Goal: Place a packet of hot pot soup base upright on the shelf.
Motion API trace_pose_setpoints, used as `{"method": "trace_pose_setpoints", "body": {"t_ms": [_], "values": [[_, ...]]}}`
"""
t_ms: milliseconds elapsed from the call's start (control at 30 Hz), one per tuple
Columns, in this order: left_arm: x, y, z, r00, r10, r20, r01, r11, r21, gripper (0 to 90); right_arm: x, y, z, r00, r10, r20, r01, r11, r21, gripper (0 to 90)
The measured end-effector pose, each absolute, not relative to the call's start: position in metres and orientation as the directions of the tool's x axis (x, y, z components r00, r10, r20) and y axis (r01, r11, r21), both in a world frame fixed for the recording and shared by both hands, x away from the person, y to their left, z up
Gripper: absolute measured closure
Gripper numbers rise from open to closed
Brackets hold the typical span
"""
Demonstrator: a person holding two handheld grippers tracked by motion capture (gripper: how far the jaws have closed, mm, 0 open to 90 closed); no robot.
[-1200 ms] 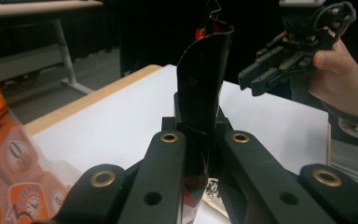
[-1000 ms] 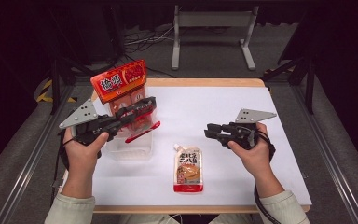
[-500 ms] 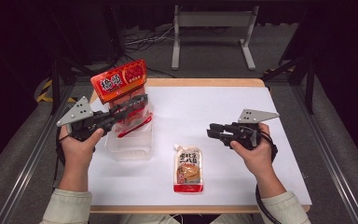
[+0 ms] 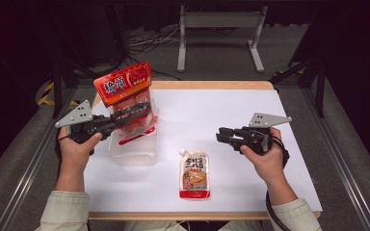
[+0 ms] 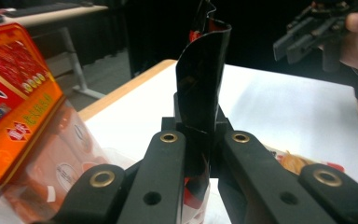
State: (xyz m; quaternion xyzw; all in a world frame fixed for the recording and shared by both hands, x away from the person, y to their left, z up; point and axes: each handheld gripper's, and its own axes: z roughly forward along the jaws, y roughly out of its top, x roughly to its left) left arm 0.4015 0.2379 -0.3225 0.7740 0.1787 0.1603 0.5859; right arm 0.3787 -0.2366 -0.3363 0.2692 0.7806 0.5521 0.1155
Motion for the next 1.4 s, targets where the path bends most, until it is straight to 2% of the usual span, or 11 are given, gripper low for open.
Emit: {"method": "trace_pose_setpoints", "body": {"t_ms": [367, 1067, 1400], "values": [[0.416, 0.240, -0.332, 0.917, 0.397, 0.035, 0.086, -0.283, 0.955, 88.7, 0.376, -0.240, -0.338, -0.823, 0.555, 0.123, 0.301, 0.242, 0.923, 70.6], [0.428, 0.237, -0.343, 0.929, 0.366, 0.058, 0.085, -0.362, 0.929, 88.3, 0.373, -0.246, -0.340, -0.813, 0.566, 0.134, 0.312, 0.230, 0.922, 70.0], [0.430, 0.243, -0.349, 0.943, 0.332, -0.006, 0.121, -0.326, 0.938, 87.5, 0.374, -0.246, -0.341, -0.814, 0.564, 0.140, 0.315, 0.225, 0.922, 69.2]]}}
